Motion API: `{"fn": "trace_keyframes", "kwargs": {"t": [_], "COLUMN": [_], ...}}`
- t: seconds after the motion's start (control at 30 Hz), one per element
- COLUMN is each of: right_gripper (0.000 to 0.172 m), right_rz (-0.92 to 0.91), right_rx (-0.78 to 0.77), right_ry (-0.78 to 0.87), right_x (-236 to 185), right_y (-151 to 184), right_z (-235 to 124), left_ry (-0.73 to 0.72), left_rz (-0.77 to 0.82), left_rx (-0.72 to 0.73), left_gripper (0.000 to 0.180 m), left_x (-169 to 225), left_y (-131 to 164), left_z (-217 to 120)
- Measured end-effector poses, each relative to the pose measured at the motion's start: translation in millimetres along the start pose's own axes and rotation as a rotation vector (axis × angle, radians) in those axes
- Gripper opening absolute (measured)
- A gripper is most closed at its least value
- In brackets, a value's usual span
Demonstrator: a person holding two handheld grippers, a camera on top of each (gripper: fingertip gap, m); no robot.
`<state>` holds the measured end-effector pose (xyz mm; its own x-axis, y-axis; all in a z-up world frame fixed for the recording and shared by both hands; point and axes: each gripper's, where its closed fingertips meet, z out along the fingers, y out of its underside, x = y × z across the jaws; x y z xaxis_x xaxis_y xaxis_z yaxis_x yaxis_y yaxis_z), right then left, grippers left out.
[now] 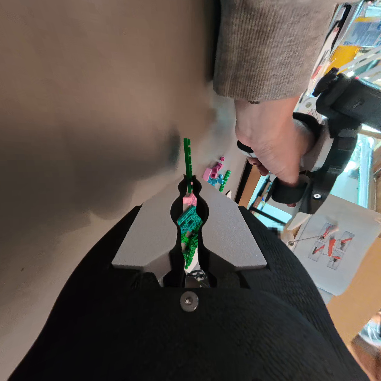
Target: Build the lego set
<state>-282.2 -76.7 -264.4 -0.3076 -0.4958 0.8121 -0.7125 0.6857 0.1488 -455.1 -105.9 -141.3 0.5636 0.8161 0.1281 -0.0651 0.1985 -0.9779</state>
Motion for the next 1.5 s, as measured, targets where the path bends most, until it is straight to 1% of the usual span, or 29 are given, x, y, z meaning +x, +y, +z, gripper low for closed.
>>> {"fn": "trace_keyframes", "kwargs": {"t": [0.1,0.17,0.27,0.33,0.43,0.5,0.53,0.6,0.67,0.73,0.9,1.03,1.1,1.2,1.23,1.33,1.37,1.5], "right_gripper": [0.003,0.003,0.003,0.003,0.004,0.004,0.004,0.004,0.004,0.004,0.007,0.031,0.035,0.034,0.031,0.03,0.03,0.03], "right_rz": [0.01,-0.001,-0.012,0.022,0.123,0.196,0.219,0.276,0.324,0.343,0.419,0.557,0.637,0.786,0.841,0.977,1.008,1.083], "right_rx": [-0.009,-0.009,-0.03,-0.084,-0.207,-0.287,-0.312,-0.339,-0.335,-0.323,-0.278,-0.251,-0.227,-0.154,-0.124,-0.04,-0.024,0.018], "right_ry": [-0.009,0.017,0.075,0.103,0.105,0.065,0.034,-0.031,-0.083,-0.113,-0.198,-0.294,-0.328,-0.398,-0.454,-0.624,-0.657,-0.711], "right_x": [1.7,5.7,19.0,31.4,44.1,41.4,37.2,27.4,19.0,14.6,8.1,11.4,15.8,20.7,18.6,11.4,10.9,16.0], "right_y": [-3.5,-4.8,6.4,34.3,105.2,154.1,173.3,200.4,213.5,218.6,217.7,219.0,220.9,215.0,208.9,186.7,181.7,170.5], "right_z": [9.3,12.1,10.7,9.8,17.5,28.0,33.6,44.6,54.0,60.2,64.8,53.2,45.4,36.2,33.3,27.4,27.6,36.0], "left_ry": [-0.018,-0.02,-0.02,-0.023,-0.022,-0.017,-0.015,-0.013,-0.008,-0.007,-0.005,-0.009,-0.008,-0.007,-0.007,-0.004,-0.003,-0.001], "left_rz": [-0.031,-0.04,-0.026,-0.011,-0.008,-0.008,-0.003,0.007,0.015,0.019,0.012,0.016,0.021,0.02,0.019,0.018,0.017,0.017], "left_rx": [0.011,0.01,0.005,0.004,-0.002,-0.011,-0.017,-0.027,-0.033,-0.04,-0.046,-0.057,-0.057,-0.057,-0.056,-0.057,-0.057,-0.058], "left_gripper": [0.038,0.038,0.037,0.037,0.036,0.036,0.036,0.036,0.035,0.035,0.035,0.034,0.034,0.034,0.034,0.034,0.034,0.033], "left_x": [-7.5,-8.8,-7.4,-6.9,-6.0,-4.5,-3.6,-2.0,-0.4,0.2,-0.1,0.1,1.0,1.4,1.5,2.0,2.3,2.6], "left_y": [-1.6,-1.0,-0.4,-0.6,0.4,3.0,4.3,6.4,7.8,9.1,10.8,12.9,13.0,12.9,12.6,12.8,12.9,13.0], "left_z": [-1.6,-1.5,-1.0,-0.8,0.0,1.3,2.1,3.0,3.8,4.4,5.1,6.2,6.4,6.6,6.5,6.6,6.7,6.7]}}
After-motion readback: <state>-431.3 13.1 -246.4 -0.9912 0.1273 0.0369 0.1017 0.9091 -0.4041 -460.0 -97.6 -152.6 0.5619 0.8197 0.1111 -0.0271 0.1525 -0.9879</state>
